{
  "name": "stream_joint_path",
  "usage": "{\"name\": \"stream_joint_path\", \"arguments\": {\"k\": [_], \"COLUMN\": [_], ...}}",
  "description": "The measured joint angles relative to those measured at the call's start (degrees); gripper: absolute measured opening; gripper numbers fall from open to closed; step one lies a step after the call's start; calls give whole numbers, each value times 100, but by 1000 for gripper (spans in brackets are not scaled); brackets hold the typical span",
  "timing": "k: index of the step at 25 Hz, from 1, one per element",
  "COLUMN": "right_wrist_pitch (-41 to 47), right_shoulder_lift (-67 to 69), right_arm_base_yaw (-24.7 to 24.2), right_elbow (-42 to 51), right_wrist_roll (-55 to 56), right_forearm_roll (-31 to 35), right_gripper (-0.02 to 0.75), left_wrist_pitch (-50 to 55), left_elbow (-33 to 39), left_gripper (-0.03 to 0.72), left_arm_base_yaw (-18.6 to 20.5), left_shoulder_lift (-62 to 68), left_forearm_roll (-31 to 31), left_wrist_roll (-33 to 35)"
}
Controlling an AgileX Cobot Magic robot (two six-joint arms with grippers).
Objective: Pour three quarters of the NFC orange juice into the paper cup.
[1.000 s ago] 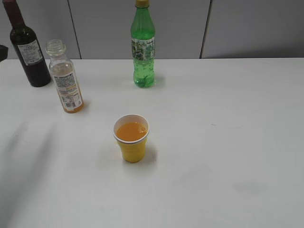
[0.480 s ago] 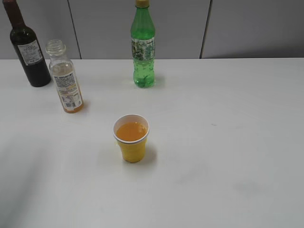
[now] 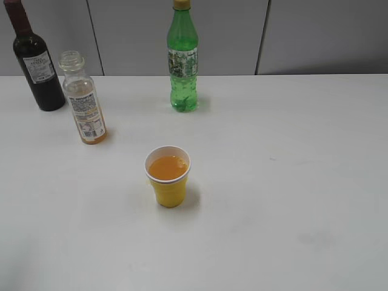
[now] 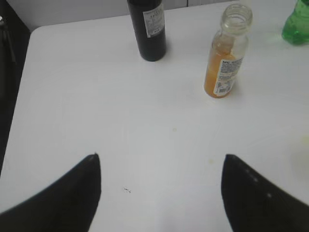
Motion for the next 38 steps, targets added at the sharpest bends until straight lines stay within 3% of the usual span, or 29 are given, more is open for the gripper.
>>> {"name": "stream_joint_path", "arguments": {"k": [10,20,38], "right_wrist_pitch": [0,0,0], "right_shoulder_lift": [0,0,0], "right_arm_base_yaw": [0,0,0], "right_elbow": [0,0,0], "right_wrist_roll": [0,0,0], "right_forearm_roll": [0,0,5], "right_gripper": [592,592,592], "left_wrist_pitch": [125,142,768], "left_elbow": [1297,2066,2252], "left_gripper": [591,591,587], "left_arm_base_yaw": [0,0,0], "left_shoulder_lift": [-2182,-3476,-4088], "left_forearm_roll": [0,0,155], "left_wrist_roll": [-241,-500,-751]}}
